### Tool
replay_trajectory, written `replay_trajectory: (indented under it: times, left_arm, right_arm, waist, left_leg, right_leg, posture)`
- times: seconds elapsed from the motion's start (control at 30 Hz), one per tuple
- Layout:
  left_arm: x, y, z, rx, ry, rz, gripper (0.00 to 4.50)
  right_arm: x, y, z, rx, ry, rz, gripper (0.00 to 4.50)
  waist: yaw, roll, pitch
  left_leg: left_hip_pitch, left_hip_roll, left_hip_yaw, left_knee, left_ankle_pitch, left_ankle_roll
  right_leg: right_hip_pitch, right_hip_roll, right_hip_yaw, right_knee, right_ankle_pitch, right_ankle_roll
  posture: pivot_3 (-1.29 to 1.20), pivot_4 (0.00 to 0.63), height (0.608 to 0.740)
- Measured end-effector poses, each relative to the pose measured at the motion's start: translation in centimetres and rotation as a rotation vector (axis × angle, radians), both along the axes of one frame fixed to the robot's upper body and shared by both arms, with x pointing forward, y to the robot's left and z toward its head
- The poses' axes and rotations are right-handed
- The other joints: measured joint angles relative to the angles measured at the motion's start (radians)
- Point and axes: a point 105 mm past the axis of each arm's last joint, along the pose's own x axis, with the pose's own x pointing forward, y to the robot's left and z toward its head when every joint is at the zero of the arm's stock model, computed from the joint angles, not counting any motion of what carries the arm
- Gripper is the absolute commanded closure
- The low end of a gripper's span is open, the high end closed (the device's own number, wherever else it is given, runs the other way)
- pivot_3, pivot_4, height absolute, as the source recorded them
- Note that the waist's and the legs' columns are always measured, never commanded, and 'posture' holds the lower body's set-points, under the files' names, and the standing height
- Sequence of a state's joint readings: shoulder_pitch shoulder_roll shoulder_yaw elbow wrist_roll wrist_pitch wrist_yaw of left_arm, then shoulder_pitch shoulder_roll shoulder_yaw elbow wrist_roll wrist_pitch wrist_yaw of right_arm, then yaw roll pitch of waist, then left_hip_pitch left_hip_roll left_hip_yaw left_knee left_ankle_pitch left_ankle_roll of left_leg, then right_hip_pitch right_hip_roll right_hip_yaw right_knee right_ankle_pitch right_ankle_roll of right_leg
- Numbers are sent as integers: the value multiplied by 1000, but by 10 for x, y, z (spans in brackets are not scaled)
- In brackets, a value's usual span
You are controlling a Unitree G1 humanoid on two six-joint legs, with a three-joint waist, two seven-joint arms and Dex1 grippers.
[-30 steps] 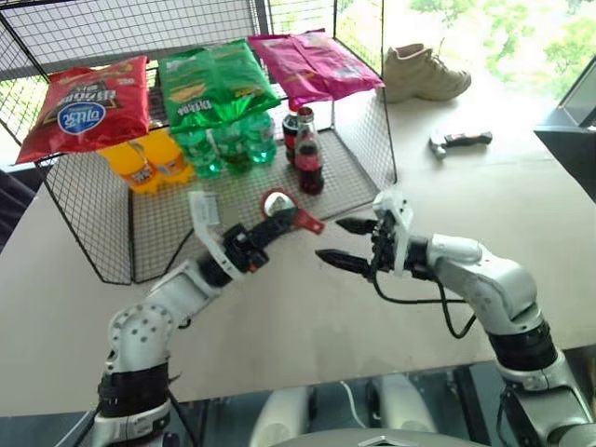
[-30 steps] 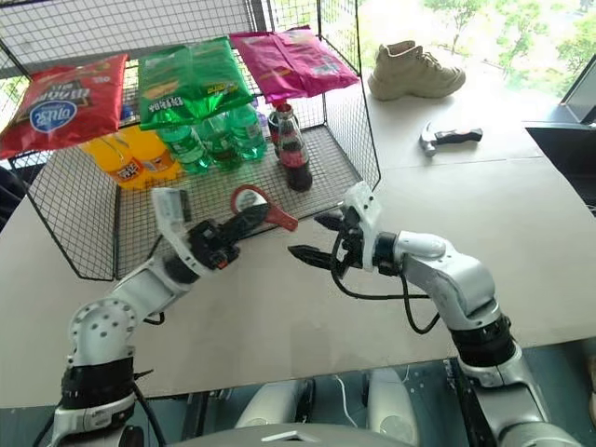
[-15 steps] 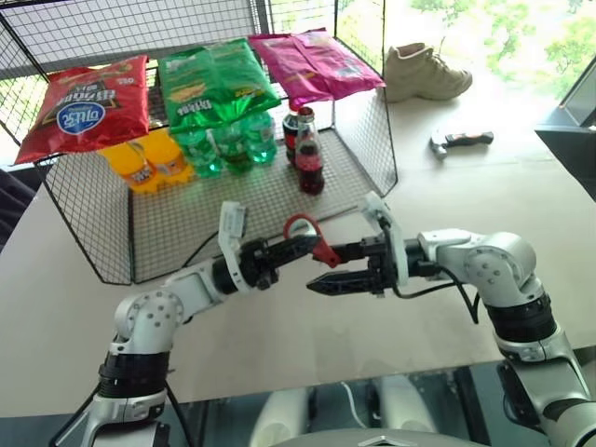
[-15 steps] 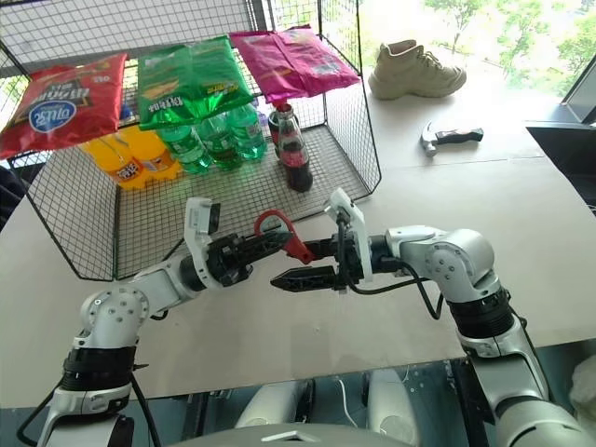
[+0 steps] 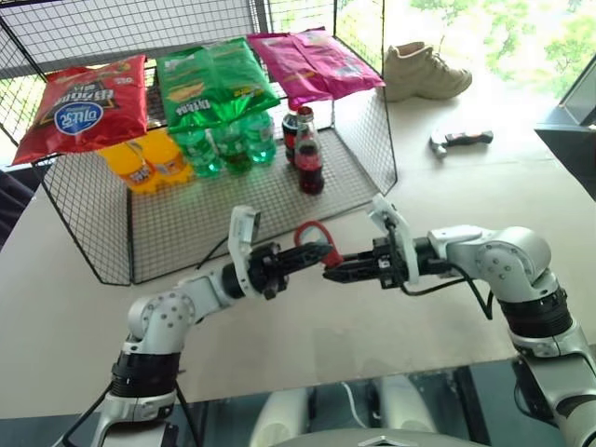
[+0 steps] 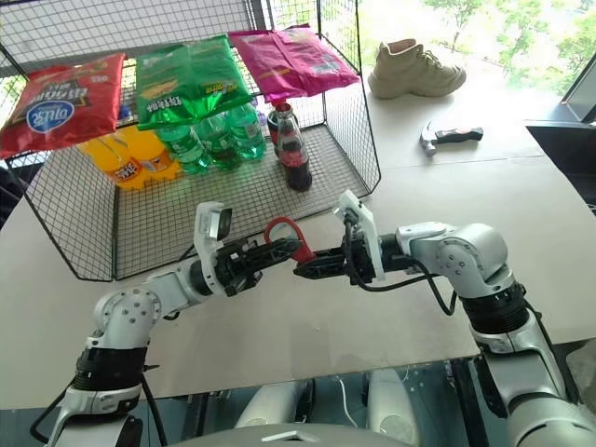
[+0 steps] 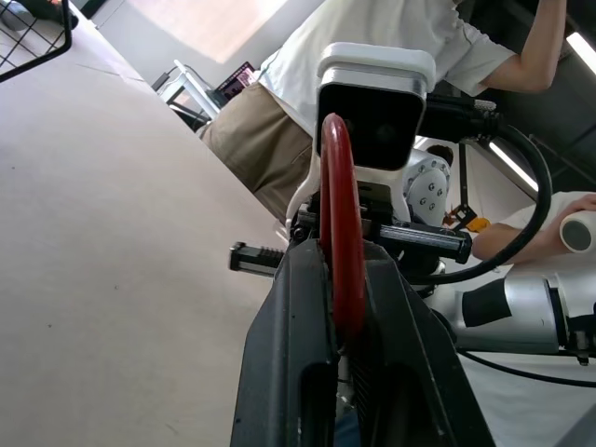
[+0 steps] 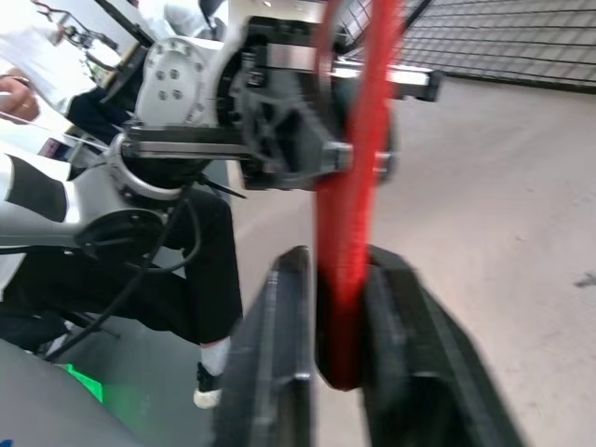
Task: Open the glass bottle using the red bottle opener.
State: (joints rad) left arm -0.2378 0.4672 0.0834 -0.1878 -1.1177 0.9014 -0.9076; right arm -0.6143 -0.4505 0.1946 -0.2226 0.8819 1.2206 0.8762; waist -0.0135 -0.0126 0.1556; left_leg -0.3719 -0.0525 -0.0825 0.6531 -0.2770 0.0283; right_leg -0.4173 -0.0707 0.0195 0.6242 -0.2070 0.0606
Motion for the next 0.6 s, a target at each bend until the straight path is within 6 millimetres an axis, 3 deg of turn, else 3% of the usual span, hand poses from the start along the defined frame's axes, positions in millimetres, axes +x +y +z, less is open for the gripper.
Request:
replay_trajectory:
  times: [0.27, 0.3, 0.43, 0.47, 0.57, 0.6]
  left_arm:
    - [-1, -1, -2, 8, -3, 6, 4500]
    - [0, 0, -2, 4, -10, 17, 3692]
    - [10, 6, -1, 14, -32, 107, 2126]
    - [11, 8, 0, 18, -39, 122, 1453]
    - [15, 14, -1, 38, -61, 176, 37]
    - [16, 19, -1, 49, -76, 209, 37]
  right_arm:
    - [0, -1, -3, -16, -4, 9, 4465]
    - [1, 0, -4, -17, -9, 4, 4500]
    - [-4, 8, -15, -44, 14, 24, 4500]
    - [-4, 8, -16, -44, 16, 20, 4500]
    - [3, -3, -24, -59, 18, -51, 4500]
    - [9, -11, -28, -68, 18, -101, 4500]
  waist:
    - [0, 0, 0]
    - [0, 0, 0]
    - [0, 0, 0]
    - [1, 0, 0]
    - [5, 0, 0]
    - [6, 0, 0]
  left_leg:
    - [0, 0, 0, 0, 0, 0]
    - [0, 0, 0, 0, 0, 0]
    - [-3, 1, 0, 0, 0, 0]
    - [-6, 0, -1, 1, 0, 0]
    - [-9, -1, -1, 2, 0, 0]
    - [-10, -2, -1, 2, 0, 0]
  right_leg:
    - [0, 0, 0, 0, 0, 0]
    - [0, 0, 0, 0, 0, 0]
    - [-3, 0, 0, 0, 0, 0]
    - [-6, 0, 0, 1, 0, 0]
    - [-8, -1, -1, 1, 0, 0]
    - [-8, -2, -1, 0, 0, 0]
  posture:
    - [0, 150, 740]
    - [0, 150, 740]
    - [0, 150, 740]
    - [0, 150, 740]
    - [0, 150, 740]
    - [0, 150, 740]
